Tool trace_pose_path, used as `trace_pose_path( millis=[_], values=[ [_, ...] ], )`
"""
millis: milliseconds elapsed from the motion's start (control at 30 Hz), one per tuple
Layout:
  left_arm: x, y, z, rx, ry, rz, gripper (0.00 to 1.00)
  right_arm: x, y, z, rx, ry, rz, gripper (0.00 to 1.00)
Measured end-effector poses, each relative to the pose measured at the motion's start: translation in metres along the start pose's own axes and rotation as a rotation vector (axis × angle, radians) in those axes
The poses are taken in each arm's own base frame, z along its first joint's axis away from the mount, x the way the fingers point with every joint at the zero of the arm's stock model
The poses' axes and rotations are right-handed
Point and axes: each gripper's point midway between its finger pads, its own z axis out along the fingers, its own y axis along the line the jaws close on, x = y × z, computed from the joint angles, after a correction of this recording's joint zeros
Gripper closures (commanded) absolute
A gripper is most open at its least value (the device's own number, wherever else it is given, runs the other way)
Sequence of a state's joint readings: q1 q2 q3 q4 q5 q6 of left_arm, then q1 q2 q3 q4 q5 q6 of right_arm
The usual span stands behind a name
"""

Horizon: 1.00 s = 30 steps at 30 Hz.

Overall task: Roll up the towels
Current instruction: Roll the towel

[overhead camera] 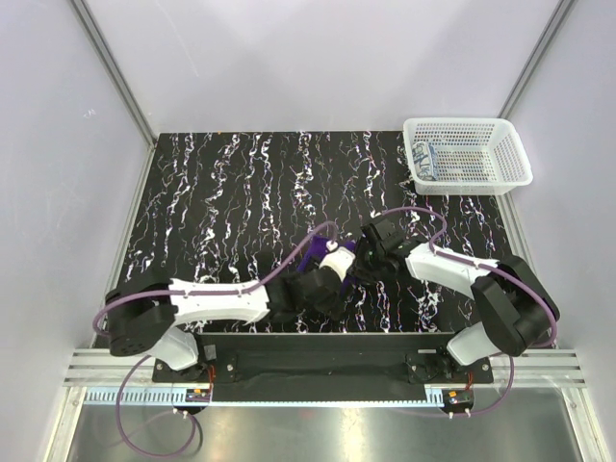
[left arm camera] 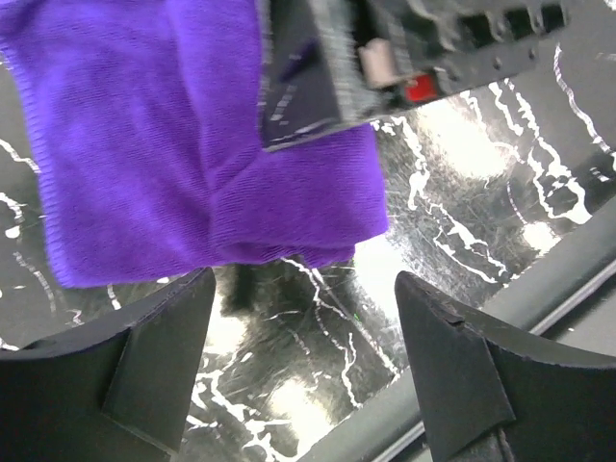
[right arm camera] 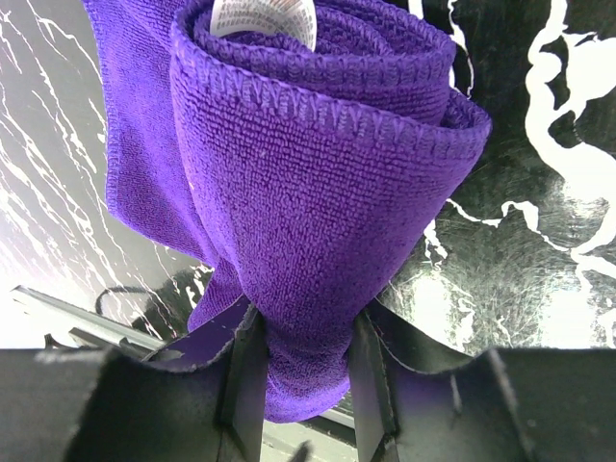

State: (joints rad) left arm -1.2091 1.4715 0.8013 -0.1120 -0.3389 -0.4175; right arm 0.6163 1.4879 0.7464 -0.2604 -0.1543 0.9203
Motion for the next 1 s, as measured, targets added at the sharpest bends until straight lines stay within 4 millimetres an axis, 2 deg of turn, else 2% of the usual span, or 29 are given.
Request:
trace_pose_path(
  millis=[200,367,500,633,667,767,900,1000],
  values=[
    [0.002,-0.016,0.017,-0.021,0.019,0.052,0.17,0.003,0.001,0.0,-0.001,0.008,-0.005,0.6],
    [0.002,-0.016,0.03,-0.059,0.035,0.074,0.21,0.004,0.001,0.0,0.001,0.012,-0.007,0.61],
    [0.011,-0.011,0.04,-0.099,0.062,0.096,0.39,0.005,0.001,-0.002,0.002,0.013,-0.008,0.61],
    [0.016,-0.008,0.044,-0.118,0.079,0.107,0.74,0.007,-0.001,-0.004,0.011,0.017,-0.002,0.61],
    [0.016,-0.008,0.044,-0.12,0.083,0.107,0.78,0.007,-0.002,-0.005,0.013,0.017,0.0,0.61],
    [0.015,-0.009,0.044,-0.116,0.089,0.111,0.87,0.006,-0.005,-0.006,0.02,0.013,0.009,0.61],
    [0.015,-0.011,0.045,-0.104,0.094,0.113,0.93,0.007,-0.006,-0.007,0.023,0.012,0.013,0.6],
    [0.015,-0.012,0.045,-0.087,0.1,0.103,0.94,0.006,-0.008,-0.008,0.028,0.01,0.02,0.48]
  ],
)
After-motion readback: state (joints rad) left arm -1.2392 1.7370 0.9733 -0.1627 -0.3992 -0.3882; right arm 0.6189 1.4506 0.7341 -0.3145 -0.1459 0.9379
